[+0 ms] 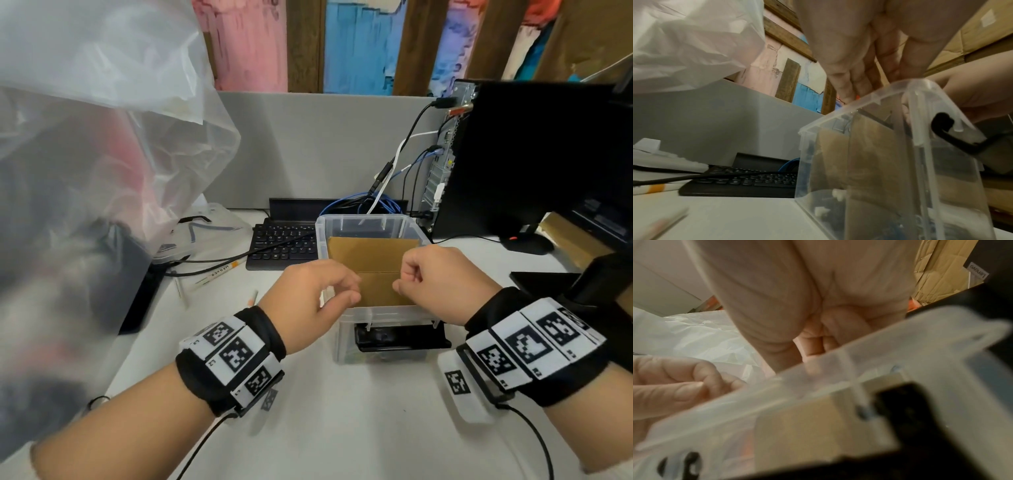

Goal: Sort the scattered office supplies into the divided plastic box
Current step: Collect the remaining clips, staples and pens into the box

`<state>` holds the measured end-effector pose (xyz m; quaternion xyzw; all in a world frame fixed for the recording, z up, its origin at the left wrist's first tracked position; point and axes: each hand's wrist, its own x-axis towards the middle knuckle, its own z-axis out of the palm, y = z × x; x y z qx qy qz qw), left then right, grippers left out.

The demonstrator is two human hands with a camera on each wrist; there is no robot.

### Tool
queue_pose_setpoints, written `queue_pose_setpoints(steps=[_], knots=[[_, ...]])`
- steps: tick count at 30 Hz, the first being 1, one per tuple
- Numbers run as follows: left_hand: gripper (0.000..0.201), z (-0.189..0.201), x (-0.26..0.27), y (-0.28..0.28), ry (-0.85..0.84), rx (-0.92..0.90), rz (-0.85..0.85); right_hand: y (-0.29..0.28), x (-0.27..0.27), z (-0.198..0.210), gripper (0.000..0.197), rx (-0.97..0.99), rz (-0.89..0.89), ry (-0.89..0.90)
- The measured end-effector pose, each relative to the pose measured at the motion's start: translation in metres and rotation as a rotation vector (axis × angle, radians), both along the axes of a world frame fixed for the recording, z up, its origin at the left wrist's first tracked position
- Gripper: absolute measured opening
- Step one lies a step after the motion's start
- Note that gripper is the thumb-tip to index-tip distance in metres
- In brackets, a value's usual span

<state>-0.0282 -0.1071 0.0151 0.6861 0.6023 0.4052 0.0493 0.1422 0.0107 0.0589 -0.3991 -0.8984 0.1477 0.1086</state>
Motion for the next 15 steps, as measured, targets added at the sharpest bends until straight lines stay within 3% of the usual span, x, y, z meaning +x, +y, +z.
queue_pose_setpoints(steps=[3,7,11,15], knots=[[0.016,-0.002,-0.016,-0.012,-0.016,0.086,0.024,-0.014,-0.012,0.008,0.029,0.027,0.008,0.026],[0.011,-0.007,-0.052,-0.024,-0.167,0.025,0.148,-0.048,-0.038,0.022,0.028,0.023,0.053,0.117],[0.015,-0.015,-0.096,-0.035,-0.184,-0.089,0.441,-0.095,-0.072,0.025,0.031,0.03,0.235,0.233],[0.003,-0.031,-0.148,-0.046,-0.122,-0.302,0.721,-0.117,-0.117,-0.009,0.011,-0.073,0.377,0.098]])
